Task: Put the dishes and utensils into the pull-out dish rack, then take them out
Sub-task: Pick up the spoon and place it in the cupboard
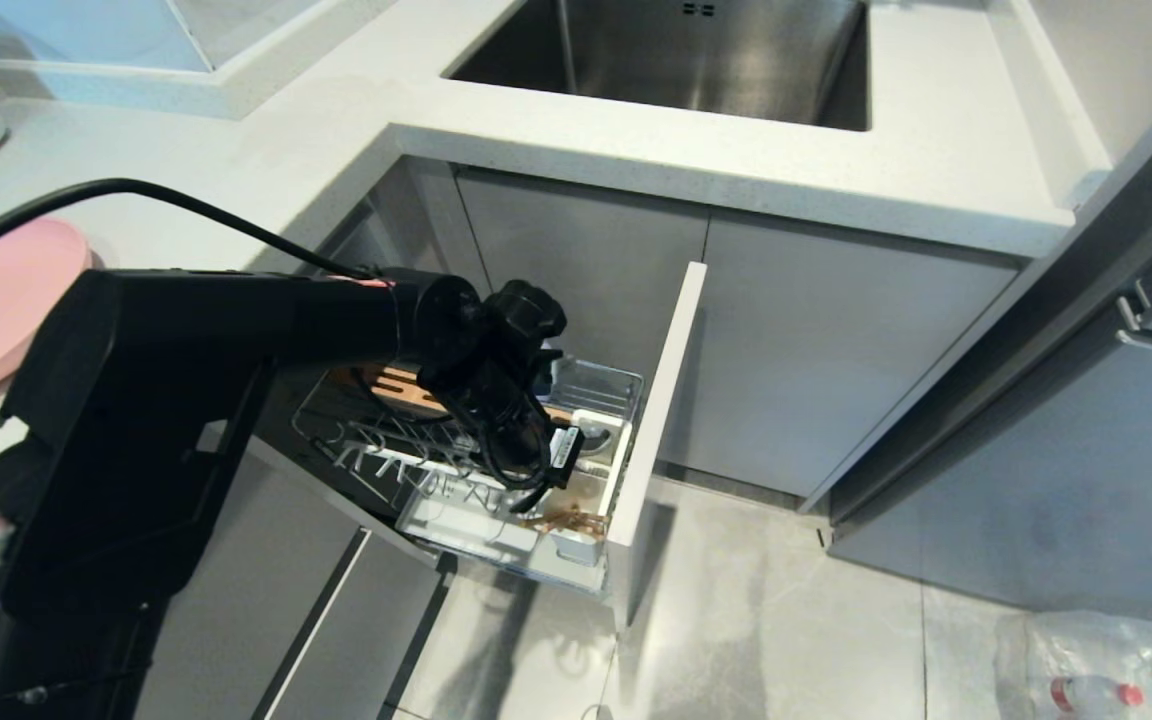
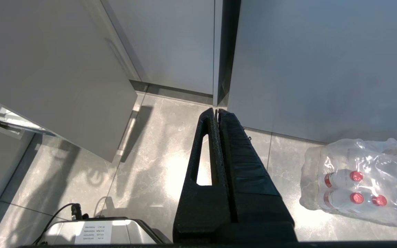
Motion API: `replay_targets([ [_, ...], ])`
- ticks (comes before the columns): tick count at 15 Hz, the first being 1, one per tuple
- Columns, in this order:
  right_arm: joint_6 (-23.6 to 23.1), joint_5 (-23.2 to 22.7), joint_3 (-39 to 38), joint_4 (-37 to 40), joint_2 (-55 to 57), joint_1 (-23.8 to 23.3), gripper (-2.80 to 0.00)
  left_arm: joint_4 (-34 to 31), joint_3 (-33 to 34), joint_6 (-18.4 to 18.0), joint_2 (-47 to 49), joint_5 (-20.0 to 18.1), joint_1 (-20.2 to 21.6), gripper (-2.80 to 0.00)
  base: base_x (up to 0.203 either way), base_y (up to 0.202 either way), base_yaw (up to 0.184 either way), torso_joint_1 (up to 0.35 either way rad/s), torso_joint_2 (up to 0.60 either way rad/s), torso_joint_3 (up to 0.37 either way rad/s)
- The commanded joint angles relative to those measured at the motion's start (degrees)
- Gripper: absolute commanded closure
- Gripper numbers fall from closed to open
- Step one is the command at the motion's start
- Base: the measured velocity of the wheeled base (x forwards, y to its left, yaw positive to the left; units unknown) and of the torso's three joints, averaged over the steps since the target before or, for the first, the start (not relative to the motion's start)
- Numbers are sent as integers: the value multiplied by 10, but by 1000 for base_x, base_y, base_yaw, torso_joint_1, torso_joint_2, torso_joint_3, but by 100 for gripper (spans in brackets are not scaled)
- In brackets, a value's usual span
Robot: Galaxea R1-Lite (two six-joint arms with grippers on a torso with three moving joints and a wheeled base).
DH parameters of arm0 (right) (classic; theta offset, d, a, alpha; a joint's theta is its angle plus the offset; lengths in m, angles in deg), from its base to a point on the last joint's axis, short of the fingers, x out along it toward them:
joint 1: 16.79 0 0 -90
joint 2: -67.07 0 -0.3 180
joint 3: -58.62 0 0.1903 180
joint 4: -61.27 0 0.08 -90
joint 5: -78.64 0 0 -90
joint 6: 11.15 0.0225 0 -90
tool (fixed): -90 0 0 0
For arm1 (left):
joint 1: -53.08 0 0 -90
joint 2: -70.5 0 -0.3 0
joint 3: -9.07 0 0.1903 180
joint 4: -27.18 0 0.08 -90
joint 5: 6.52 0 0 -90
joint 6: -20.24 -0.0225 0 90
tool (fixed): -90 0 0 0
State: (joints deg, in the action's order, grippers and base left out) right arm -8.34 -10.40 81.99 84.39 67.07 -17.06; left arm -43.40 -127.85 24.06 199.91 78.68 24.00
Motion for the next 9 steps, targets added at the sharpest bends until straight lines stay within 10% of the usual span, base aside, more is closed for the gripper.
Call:
replay_targets([
  [1,0,0,0,0,1,0,0,1,0,0,7,0,0,0,0,0,0,0,0,0],
  [9,0,0,0,0,1,0,0,13,0,0,22,5,0,0,0,0,0,0,0,0],
])
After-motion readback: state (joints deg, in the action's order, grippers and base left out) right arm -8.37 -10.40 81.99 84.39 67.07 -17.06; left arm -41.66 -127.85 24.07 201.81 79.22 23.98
